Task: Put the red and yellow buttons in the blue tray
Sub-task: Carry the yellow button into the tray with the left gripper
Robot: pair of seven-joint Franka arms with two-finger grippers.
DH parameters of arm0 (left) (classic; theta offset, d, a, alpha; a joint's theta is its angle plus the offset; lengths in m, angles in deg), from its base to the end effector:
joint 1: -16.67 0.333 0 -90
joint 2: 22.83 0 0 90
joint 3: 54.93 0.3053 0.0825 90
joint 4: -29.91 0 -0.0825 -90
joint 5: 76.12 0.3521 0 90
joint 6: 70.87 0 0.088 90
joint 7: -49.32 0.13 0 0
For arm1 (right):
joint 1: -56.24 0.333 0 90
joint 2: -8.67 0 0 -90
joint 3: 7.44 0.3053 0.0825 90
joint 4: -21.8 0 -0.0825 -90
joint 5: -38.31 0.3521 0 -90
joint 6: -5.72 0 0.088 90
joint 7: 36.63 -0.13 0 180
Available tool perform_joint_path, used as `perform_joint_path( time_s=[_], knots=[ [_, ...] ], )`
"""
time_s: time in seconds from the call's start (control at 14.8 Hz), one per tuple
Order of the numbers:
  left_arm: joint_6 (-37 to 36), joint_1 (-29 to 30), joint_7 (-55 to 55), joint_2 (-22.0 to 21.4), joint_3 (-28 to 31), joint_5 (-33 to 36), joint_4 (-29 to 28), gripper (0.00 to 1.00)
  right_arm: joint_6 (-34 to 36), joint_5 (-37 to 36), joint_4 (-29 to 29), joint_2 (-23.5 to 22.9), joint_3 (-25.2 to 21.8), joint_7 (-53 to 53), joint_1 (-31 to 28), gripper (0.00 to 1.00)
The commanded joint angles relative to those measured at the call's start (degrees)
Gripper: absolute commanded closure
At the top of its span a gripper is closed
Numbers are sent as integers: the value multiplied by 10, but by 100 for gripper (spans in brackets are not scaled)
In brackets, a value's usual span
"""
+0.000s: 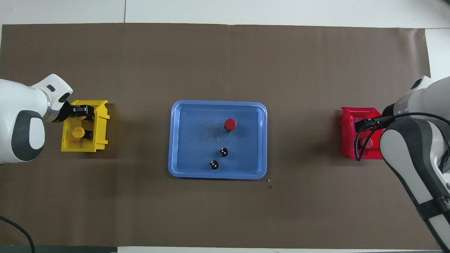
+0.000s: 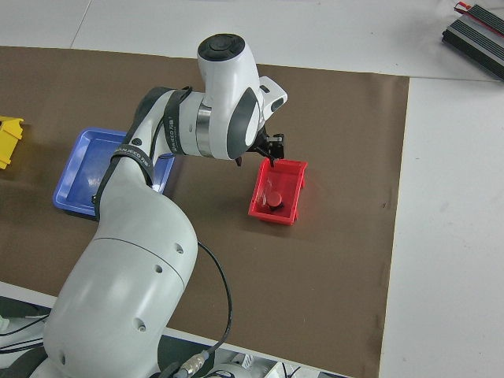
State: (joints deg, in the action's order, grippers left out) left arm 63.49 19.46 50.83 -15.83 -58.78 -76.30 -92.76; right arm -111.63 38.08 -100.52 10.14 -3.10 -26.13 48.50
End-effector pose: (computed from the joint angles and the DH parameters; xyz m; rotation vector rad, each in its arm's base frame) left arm 0.5410 -0.0098 0.3425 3.1281 -0.0656 0.1286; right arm 0.4982 -0.0298 0.3954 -3.1319 -0.1972 0.0963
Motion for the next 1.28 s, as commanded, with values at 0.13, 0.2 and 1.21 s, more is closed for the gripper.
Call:
perform_joint_path(
  time_s=[0.13, 0.2, 1.21],
  knots=[
    [-14, 6, 6, -8, 0, -5, 7, 99, -63, 8, -81, 37, 8, 51, -26, 37],
    [-59, 6, 6, -10, 1, -3, 42, 99, -75, 8, -90, 38, 9, 51, -26, 39],
    [-141, -355, -544, 0, -18, 51, 132, 98, -153, 8, -148, 35, 9, 85, -54, 42]
  ],
)
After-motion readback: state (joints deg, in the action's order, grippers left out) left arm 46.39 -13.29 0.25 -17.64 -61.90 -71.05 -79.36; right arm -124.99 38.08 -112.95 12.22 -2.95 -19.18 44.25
